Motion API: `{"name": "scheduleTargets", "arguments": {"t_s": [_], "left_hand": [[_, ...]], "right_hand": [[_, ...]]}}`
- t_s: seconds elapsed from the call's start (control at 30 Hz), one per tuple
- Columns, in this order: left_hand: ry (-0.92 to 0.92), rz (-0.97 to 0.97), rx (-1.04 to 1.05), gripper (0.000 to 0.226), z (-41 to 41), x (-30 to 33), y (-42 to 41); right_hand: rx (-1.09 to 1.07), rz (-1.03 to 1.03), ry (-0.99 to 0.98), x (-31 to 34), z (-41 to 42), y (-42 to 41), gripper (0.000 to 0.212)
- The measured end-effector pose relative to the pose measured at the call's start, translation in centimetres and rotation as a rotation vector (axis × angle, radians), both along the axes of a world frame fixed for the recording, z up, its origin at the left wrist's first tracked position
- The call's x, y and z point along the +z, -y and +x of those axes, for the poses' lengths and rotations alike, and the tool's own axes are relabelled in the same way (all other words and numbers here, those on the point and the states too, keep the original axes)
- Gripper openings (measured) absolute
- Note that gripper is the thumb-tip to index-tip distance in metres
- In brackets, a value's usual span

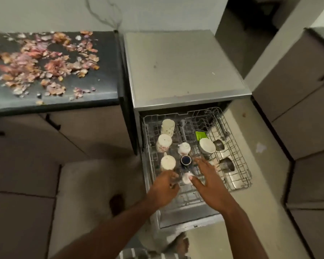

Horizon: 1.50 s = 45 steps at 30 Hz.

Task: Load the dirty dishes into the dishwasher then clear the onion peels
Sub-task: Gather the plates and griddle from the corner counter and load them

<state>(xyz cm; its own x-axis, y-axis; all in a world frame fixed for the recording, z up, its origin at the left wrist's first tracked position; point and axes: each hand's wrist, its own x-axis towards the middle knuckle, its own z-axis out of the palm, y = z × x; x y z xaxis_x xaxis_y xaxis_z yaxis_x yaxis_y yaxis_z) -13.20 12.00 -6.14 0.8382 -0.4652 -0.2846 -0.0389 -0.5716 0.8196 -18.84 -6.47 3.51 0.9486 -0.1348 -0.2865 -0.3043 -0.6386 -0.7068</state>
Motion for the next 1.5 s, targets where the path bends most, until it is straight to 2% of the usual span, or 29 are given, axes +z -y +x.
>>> {"name": "scheduleTargets", "arguments": {"t_s": [0.17,0.3,0.4,0.5,0.6,0.67,0.8,0.93,1.0,1.07,1.17,1.27,1.33,1.5], "left_hand": [[-0.167,0.069,0.002,0.024,-4.5,-0.5,0.8],[-0.261,0.133,0.036,0.02,-5.0,-1.3,0.9],[-0.291,0.166,0.025,0.016,-4.7,-1.8,0.9],[-0.279,0.156,0.012,0.021,-4.3,-2.8,1.9],[-0.304,0.174,0.09,0.016,-4.8,-2.4,2.9],[-0.336,0.144,0.135,0.011,-5.0,-2.5,3.5],[-0.359,0.133,0.227,0.005,-3.9,-2.3,5.2],[-0.35,0.216,0.371,0.023,-3.5,-2.3,8.0],[-0.316,0.266,0.353,0.029,-3.7,-2.9,10.0],[-0.235,0.392,0.23,0.039,-3.8,-3.9,11.7],[-0.127,0.639,-0.012,0.046,-4.7,-6.3,13.3],[-0.128,0.847,-0.229,0.045,-5.8,-7.5,14.2],[-0.148,0.923,-0.315,0.043,-6.4,-8.1,14.4],[-0.09,0.987,-0.417,0.052,-5.9,-9.4,14.4]], "right_hand": [[0.074,0.026,-0.102,-1.1,-2.4,2.4,0.069],[0.011,0.082,-0.132,-1.3,-3.6,2.5,0.059],[-0.014,0.086,-0.198,-1.8,-5.0,2.5,0.062],[-0.013,0.073,-0.241,-2.9,-5.9,2.9,0.069],[-0.015,0.05,-0.288,-3.6,-6.2,3.6,0.072],[-0.016,0.106,-0.32,-3.6,-5.1,4.1,0.067],[-0.044,0.105,-0.228,-4.0,-1.8,5.9,0.051],[-0.147,0.116,-0.281,-6.0,0.6,9.4,0.048],[-0.152,0.051,-0.328,-8.2,1.0,11.5,0.049],[-0.015,-0.039,-0.369,-10.5,1.1,13.2,0.05],[0.336,-0.173,-0.467,-14.2,0.5,15.7,0.048],[0.605,-0.288,-0.544,-16.1,-0.4,17.5,0.051],[0.685,-0.345,-0.569,-16.8,-1.0,18.1,0.047],[0.813,-0.53,-0.459,-18.4,-0.5,18.5,0.042]]}}
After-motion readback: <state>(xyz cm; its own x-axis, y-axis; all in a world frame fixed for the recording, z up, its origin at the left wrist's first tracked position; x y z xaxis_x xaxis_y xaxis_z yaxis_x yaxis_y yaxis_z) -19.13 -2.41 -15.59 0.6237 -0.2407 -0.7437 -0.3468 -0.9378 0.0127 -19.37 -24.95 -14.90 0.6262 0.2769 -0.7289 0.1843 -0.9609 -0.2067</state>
